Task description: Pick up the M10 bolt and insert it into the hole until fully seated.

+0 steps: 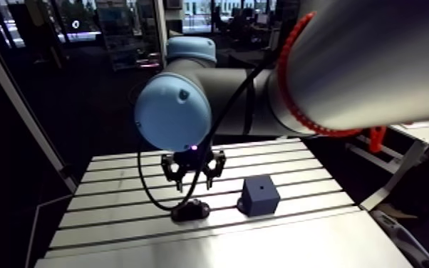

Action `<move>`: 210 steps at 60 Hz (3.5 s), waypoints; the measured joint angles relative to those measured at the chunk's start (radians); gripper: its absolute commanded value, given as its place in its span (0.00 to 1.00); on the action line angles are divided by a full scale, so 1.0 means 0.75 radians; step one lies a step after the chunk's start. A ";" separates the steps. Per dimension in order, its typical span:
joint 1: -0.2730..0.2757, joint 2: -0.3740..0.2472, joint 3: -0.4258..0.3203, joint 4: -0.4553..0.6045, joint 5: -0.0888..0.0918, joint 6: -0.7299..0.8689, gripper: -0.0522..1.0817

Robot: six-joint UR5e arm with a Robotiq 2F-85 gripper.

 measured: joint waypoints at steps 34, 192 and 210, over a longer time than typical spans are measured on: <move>0.002 0.043 0.004 -0.006 -0.004 0.020 0.45; 0.008 0.096 0.014 -0.008 -0.017 0.021 0.55; 0.008 0.097 0.013 -0.008 -0.018 0.020 0.56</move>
